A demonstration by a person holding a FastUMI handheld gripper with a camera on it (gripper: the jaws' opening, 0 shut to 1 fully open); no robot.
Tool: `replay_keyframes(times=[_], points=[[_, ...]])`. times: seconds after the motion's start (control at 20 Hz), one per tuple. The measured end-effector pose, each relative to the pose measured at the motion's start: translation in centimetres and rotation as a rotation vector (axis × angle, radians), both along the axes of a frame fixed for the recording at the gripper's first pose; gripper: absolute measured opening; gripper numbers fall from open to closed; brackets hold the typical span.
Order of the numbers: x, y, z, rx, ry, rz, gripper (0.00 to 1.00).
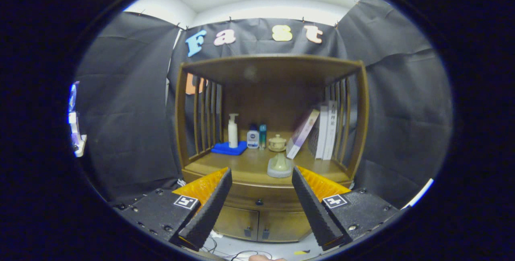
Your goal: Pull open the drawer, take out the items inside it, and place them on the countertop above the cabinet.
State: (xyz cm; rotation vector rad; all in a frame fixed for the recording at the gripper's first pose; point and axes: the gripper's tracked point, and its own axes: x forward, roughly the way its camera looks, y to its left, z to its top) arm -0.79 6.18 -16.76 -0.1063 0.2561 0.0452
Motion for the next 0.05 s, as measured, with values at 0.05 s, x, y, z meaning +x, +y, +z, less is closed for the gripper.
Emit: replay_keyframes(times=[0.05], points=[[-1.27, -0.06, 1.39, 0.0, -0.012, 0.012, 0.98]])
